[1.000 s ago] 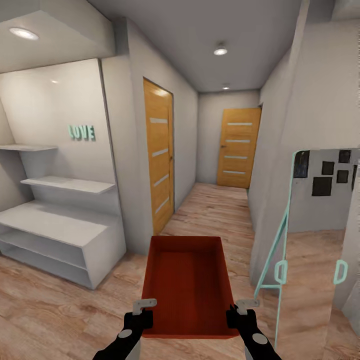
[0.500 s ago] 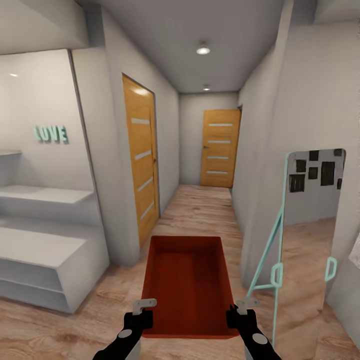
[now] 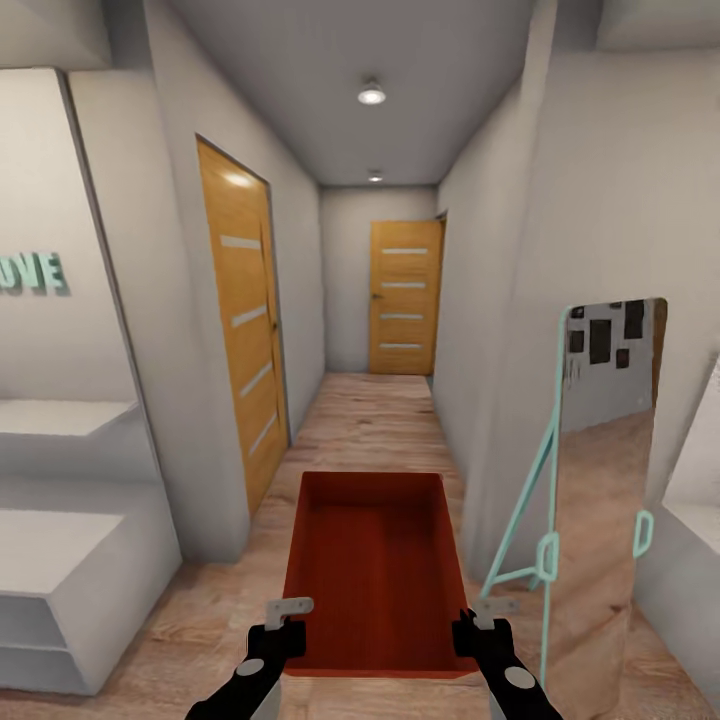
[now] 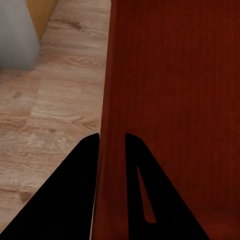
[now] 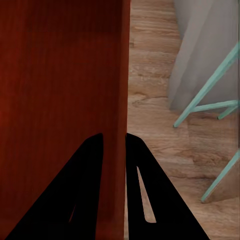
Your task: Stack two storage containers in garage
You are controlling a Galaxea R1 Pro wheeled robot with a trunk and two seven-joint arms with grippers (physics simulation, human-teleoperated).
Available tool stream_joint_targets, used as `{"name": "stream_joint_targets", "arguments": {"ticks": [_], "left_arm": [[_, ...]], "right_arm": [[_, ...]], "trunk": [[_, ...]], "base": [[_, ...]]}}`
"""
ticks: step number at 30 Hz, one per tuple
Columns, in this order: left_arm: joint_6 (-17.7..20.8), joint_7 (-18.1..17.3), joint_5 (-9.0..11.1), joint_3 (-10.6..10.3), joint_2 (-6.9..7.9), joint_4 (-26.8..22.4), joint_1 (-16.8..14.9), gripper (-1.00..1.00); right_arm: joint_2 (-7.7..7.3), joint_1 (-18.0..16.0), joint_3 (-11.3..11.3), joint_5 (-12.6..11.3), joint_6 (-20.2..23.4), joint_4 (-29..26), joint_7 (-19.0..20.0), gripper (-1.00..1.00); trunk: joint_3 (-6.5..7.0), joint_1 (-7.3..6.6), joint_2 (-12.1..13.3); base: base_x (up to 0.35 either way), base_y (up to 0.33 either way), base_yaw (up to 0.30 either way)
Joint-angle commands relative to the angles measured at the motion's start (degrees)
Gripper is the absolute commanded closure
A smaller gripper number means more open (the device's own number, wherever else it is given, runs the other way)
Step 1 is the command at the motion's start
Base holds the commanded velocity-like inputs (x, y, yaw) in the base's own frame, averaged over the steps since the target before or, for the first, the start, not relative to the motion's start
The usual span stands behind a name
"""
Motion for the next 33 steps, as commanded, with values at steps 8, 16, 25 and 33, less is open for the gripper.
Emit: {"name": "stream_joint_targets", "arguments": {"ticks": [8,16,25,33], "left_arm": [[-0.2,0.4,-0.4,0.2,0.02,-2.5,-0.1,1.00],[-0.2,0.4,-0.4,0.2,0.02,-2.5,-0.1,1.00],[-0.2,0.4,-0.4,0.2,0.02,-2.5,-0.1,1.00],[-0.1,0.6,-0.5,0.2,0.07,-2.5,-0.1,1.00]], "right_arm": [[-0.01,0.0,0.7,0.2,-0.1,0.2,0.4,1.00],[-0.01,0.0,0.7,0.2,-0.1,0.2,0.4,1.00],[-0.01,0.0,0.6,0.2,-0.2,0.2,0.4,1.00],[-0.01,0.0,0.6,0.2,-0.2,0.2,0.4,1.00]], "trunk": [[-0.02,0.04,0.0],[-0.02,0.04,0.0],[-0.02,0.04,0.0],[-0.02,0.04,0.0]], "base": [[0.257,0.207,-0.253],[0.257,0.213,-0.055],[0.257,0.213,-0.001],[0.294,0.085,0.000]]}}
